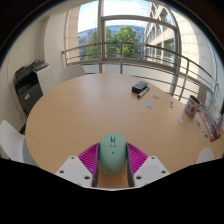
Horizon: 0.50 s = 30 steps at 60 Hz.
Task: Arrange mouse
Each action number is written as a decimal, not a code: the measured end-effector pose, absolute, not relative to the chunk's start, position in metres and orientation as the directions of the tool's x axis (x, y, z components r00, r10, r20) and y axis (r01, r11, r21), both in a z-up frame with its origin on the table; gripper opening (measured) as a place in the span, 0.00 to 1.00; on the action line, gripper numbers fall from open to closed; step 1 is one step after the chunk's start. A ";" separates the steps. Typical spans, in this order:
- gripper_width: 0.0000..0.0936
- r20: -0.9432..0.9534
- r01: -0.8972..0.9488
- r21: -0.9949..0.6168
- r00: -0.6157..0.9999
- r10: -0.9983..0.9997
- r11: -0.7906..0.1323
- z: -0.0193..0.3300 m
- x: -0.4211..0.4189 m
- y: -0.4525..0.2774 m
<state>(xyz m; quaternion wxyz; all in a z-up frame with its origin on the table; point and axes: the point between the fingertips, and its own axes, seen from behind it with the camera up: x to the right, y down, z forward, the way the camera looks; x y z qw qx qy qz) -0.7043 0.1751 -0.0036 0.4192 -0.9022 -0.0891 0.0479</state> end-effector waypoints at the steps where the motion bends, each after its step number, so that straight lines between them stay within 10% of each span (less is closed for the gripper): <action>1: 0.43 -0.012 0.118 -0.773 0.980 0.200 -0.623 0.004 -0.705 0.175; 19: 0.43 -0.095 -0.053 -0.961 0.985 0.144 -0.273 0.271 -0.623 0.153; 30: 0.42 -0.084 -0.094 -0.947 0.995 -0.047 -0.306 0.244 -0.454 0.140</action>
